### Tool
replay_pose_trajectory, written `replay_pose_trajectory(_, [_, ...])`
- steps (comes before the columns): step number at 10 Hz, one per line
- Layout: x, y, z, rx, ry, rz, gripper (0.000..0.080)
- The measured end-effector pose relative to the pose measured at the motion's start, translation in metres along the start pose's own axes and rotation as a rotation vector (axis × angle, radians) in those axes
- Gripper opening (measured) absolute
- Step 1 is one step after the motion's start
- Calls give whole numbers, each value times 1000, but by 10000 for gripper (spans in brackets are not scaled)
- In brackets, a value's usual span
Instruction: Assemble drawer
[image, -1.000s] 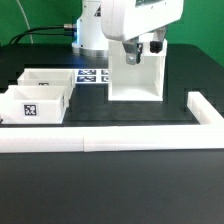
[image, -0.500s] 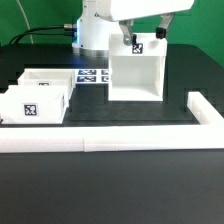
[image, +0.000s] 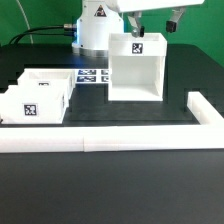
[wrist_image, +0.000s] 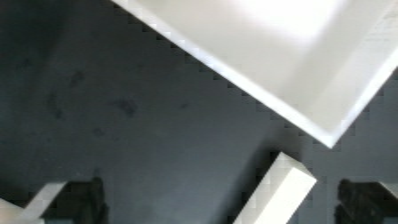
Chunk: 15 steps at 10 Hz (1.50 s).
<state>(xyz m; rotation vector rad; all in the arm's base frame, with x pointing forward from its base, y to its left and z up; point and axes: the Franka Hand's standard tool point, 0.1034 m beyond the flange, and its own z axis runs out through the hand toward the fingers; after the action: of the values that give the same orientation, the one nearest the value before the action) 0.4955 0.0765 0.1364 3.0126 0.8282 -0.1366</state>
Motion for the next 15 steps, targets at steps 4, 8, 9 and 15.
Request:
replay_pose_trajectory(4, [-25,-20,3,-4,16,307,650])
replay_pose_trajectory(8, [-30,-32,9,105,14,484,650])
replay_pose_trajectory(9, [-30,-32,9,105,13,485,650])
replay_pose_trajectory(15, [-48,-49,27,150,33,588,650])
